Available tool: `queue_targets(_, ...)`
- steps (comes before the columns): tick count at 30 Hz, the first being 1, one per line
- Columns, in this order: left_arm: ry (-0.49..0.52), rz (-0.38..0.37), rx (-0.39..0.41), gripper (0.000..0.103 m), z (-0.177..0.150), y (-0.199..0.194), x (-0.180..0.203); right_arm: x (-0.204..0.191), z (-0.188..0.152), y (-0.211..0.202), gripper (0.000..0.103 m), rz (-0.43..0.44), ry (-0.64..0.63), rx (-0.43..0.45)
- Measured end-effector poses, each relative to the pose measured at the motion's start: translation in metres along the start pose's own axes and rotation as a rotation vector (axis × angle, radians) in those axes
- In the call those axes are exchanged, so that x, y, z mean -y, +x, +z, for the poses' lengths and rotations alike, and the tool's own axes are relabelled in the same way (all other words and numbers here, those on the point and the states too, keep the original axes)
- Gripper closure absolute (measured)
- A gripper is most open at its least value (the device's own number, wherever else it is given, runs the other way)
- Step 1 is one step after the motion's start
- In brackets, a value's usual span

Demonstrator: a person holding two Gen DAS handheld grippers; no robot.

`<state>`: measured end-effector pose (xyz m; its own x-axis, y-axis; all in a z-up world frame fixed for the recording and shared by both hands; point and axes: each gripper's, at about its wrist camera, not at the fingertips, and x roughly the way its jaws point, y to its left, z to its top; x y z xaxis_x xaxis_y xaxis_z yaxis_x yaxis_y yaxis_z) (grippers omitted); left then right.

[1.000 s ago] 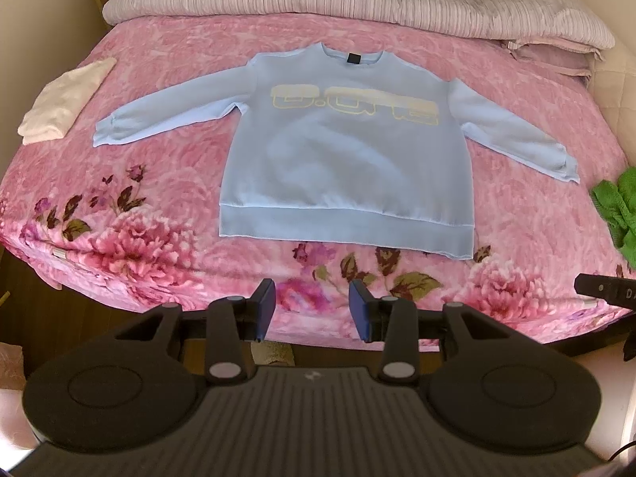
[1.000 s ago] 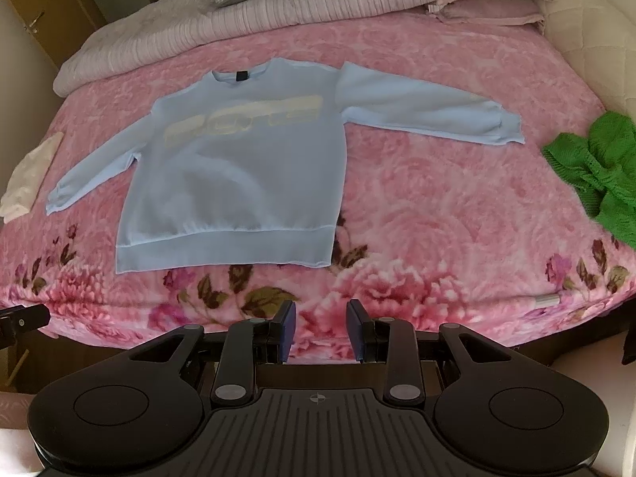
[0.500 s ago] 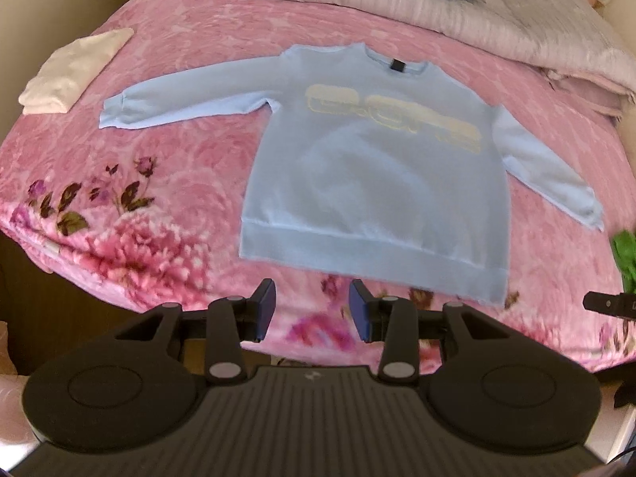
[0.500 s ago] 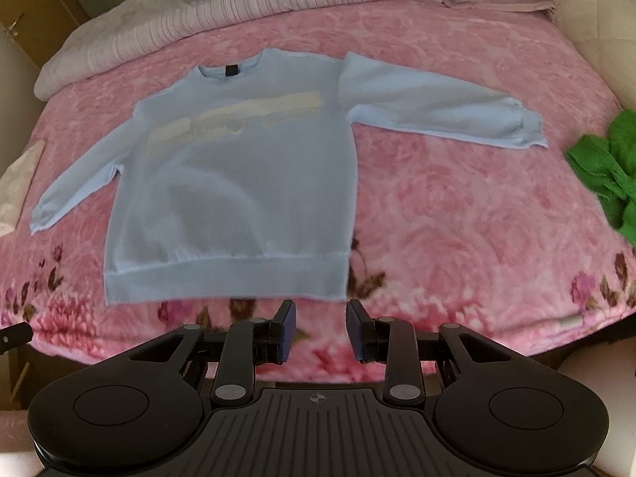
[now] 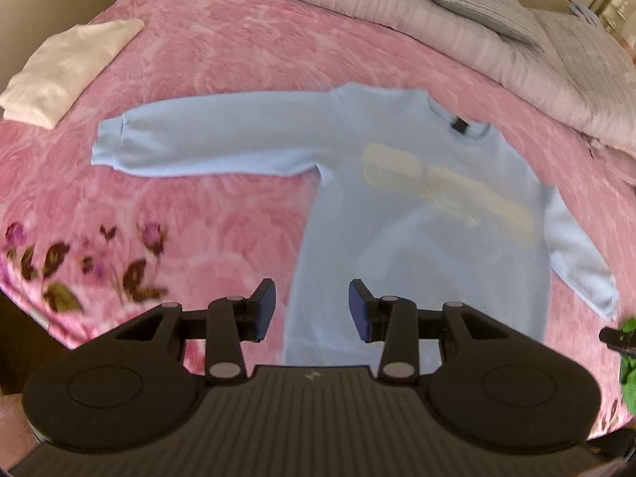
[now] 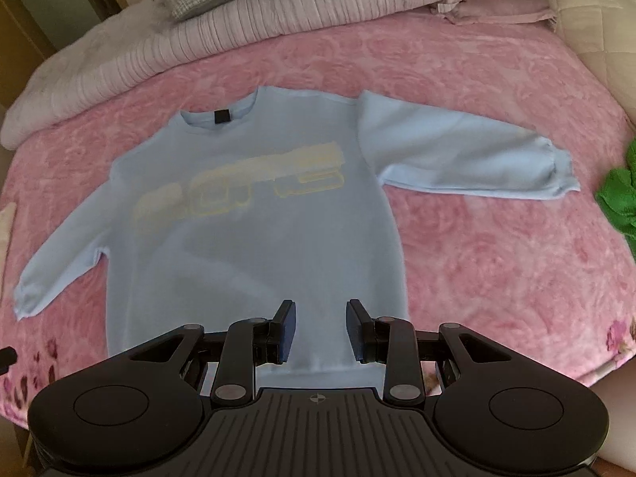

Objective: Fold clothes
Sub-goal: 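Grasp the sleeve cuff nearest the left gripper and lift it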

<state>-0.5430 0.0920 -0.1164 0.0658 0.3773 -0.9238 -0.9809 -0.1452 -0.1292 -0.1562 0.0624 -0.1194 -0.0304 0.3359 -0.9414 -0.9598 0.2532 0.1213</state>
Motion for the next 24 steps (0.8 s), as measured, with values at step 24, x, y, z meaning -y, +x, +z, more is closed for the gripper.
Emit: queue_targets(24, -0.769, -0.045, 0.142, 0.068, 0.04, 0.169, -0.229, -0.062, 0.042, 0.168, 0.071, -0.106, 0.019, -0.094)
